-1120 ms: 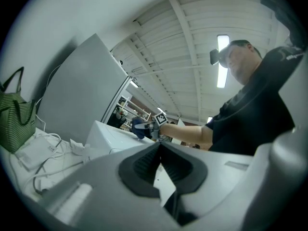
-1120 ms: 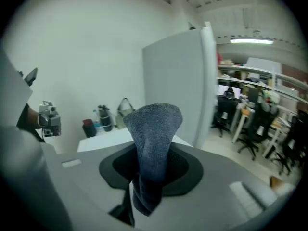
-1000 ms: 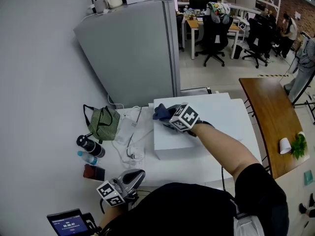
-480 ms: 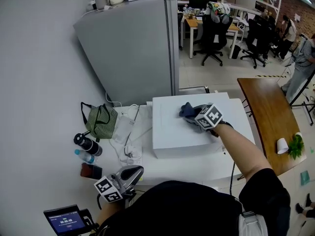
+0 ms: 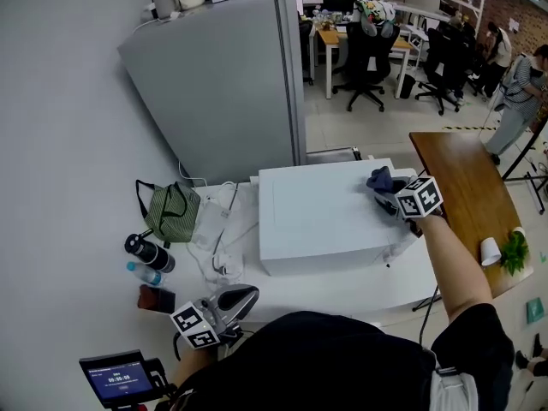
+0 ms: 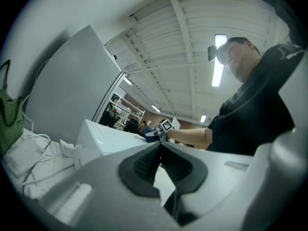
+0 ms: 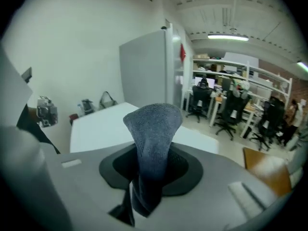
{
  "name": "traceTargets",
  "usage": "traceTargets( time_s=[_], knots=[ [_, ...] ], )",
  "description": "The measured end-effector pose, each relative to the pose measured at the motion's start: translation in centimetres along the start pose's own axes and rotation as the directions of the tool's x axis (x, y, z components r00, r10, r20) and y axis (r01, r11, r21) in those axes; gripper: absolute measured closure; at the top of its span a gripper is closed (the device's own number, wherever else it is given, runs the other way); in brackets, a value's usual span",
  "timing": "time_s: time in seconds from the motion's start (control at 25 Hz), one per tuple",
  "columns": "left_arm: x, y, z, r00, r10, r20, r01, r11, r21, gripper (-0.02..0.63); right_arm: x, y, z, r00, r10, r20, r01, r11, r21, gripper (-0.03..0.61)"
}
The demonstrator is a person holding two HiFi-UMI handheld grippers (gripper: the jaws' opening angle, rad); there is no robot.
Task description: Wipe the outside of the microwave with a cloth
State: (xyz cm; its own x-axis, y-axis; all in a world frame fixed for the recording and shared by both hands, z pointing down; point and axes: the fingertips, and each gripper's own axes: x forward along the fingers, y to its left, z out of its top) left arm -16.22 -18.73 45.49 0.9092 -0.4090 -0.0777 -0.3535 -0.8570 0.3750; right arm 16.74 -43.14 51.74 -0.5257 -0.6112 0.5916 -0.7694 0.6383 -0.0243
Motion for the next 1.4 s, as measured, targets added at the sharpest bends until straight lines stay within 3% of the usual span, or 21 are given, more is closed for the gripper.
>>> traceTargets(
  time_s=[0.08, 0.12, 0.24, 0.32, 0.4, 0.52, 0.6, 0.76, 0.88, 0.96, 1.08, 1.16, 1.24, 1.32, 1.4],
  knots=[
    [-0.7, 0.1, 0.2, 1.0, 0.016, 0.01, -0.016, 1.0, 0.003, 0.611, 3.2, 8.2, 4.4, 0.986, 0.163, 0.042, -0.158, 0.983, -0.097, 0.469],
    [-1.2, 0.2, 0.2, 1.0, 0.027, 0.015, -0.027, 1.0, 0.003, 0.611, 5.1, 12.9, 6.4, 0.969, 0.245, 0.041, -0.235, 0.958, -0.165, 0.469],
    [-2.8, 0.1, 0.3, 0.998, 0.058, 0.029, -0.058, 0.998, 0.0, 0.611, 10.6, 26.3, 9.3, 0.901, 0.433, -0.033, -0.419, 0.848, -0.325, 0.469],
    [-3.7, -0.1, 0.2, 0.997, 0.069, 0.032, -0.069, 0.998, -0.002, 0.611, 13.8, 31.7, 9.1, 0.873, 0.476, -0.104, -0.478, 0.797, -0.37, 0.469],
    [-4.2, -0.2, 0.1, 0.997, 0.075, 0.032, -0.075, 0.997, -0.003, 0.611, 15.6, 33.9, 8.9, 0.875, 0.461, -0.148, -0.478, 0.777, -0.408, 0.469],
    [-4.7, 0.0, -0.1, 0.996, 0.081, 0.029, -0.081, 0.997, -0.007, 0.611, 15.4, 32.4, 8.0, 0.895, 0.414, -0.167, -0.444, 0.787, -0.428, 0.469],
    [-4.5, 0.0, 0.0, 0.996, 0.082, 0.026, -0.082, 0.997, -0.006, 0.611, 13.8, 29.2, 6.9, 0.908, 0.389, -0.156, -0.418, 0.815, -0.4, 0.471],
    [-2.8, -0.3, 0.4, 0.999, 0.045, 0.016, -0.045, 0.999, -0.004, 0.611, 8.0, 18.6, 2.6, 0.95, 0.284, -0.134, -0.311, 0.904, -0.295, 0.471],
    [-0.9, 0.0, 0.2, 1.0, 0.003, 0.008, -0.003, 1.0, -0.002, 0.611, 2.5, 8.8, -1.6, 0.978, 0.157, -0.134, -0.18, 0.967, -0.182, 0.471],
    [0.4, -0.3, -0.1, 1.0, -0.023, -0.001, 0.023, 1.0, -0.001, 0.611, -1.1, 3.1, -4.5, 0.989, 0.077, -0.126, -0.09, 0.991, -0.103, 0.471],
    [1.9, -0.9, -0.2, 0.999, -0.05, -0.006, 0.05, 0.999, -0.002, 0.611, -4.4, -2.1, -7.1, 0.994, -0.01, -0.105, 0.008, 1.0, -0.018, 0.471],
    [2.2, -1.1, -0.2, 0.998, -0.056, -0.007, 0.056, 0.998, -0.003, 0.611, -4.6, -2.5, -7.2, 0.995, -0.027, -0.097, 0.025, 1.0, -0.017, 0.471],
    [2.0, -1.2, -0.2, 0.999, -0.053, -0.005, 0.053, 0.999, -0.001, 0.611, -3.8, 0.5, -4.8, 0.998, 0.012, -0.066, -0.016, 0.998, -0.064, 0.471],
    [1.1, -1.1, 0.0, 0.999, -0.037, 0.006, 0.037, 0.999, 0.0, 0.611, -1.6, 7.0, -0.3, 0.992, 0.128, -0.01, -0.128, 0.982, -0.14, 0.471],
    [-0.2, -0.9, 0.1, 1.0, -0.011, 0.018, 0.011, 1.0, -0.003, 0.611, 2.0, 15.7, 4.1, 0.963, 0.269, 0.003, -0.258, 0.929, -0.266, 0.471]
  ],
)
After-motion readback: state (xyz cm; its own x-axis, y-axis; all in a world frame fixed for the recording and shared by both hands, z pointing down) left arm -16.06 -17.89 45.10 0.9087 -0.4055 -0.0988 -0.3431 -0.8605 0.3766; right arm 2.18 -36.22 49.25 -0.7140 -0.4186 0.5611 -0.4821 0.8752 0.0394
